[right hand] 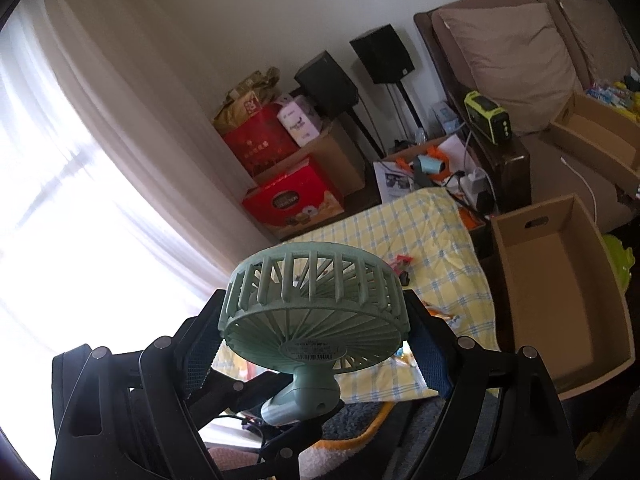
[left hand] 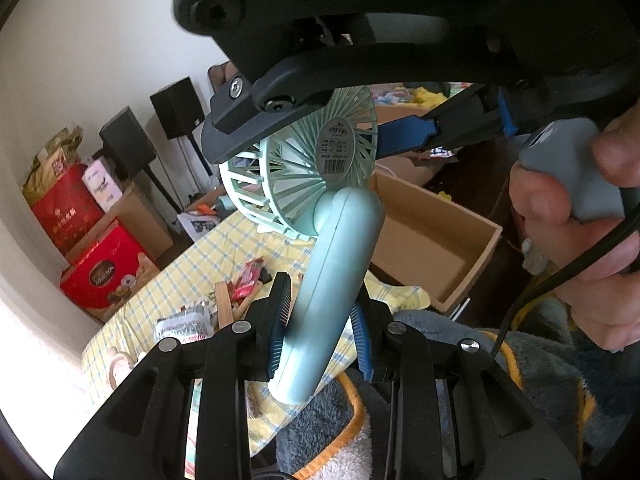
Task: Organize objects
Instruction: 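Lift the mint-green fan with the left tool off the table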
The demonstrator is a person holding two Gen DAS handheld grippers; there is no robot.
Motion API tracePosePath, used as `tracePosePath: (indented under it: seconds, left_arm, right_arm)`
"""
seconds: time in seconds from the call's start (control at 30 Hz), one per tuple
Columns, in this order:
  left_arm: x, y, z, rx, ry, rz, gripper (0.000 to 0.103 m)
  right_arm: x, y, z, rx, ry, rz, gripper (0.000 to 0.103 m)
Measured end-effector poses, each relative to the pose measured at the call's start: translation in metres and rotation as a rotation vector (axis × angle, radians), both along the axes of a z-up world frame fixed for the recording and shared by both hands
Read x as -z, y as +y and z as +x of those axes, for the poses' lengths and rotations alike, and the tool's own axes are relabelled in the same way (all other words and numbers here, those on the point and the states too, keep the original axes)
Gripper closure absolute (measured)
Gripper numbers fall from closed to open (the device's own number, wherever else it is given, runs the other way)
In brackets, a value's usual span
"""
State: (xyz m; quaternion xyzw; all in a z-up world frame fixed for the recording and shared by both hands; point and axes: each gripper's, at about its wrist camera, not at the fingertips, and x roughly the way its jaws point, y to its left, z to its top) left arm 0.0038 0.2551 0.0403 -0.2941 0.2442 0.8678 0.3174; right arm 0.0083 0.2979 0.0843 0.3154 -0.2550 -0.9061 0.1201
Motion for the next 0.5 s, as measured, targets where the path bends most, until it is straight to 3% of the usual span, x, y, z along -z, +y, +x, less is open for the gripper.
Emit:
tracePosePath:
  seconds: [0.5]
  left_arm:
    - [-0.011, 0.033, 0.020, 0.095, 0.058, -0.056, 0.076]
  right_arm:
    - [-0.013, 0.029, 0.034, 0.001, 0.051, 0.032, 0.018]
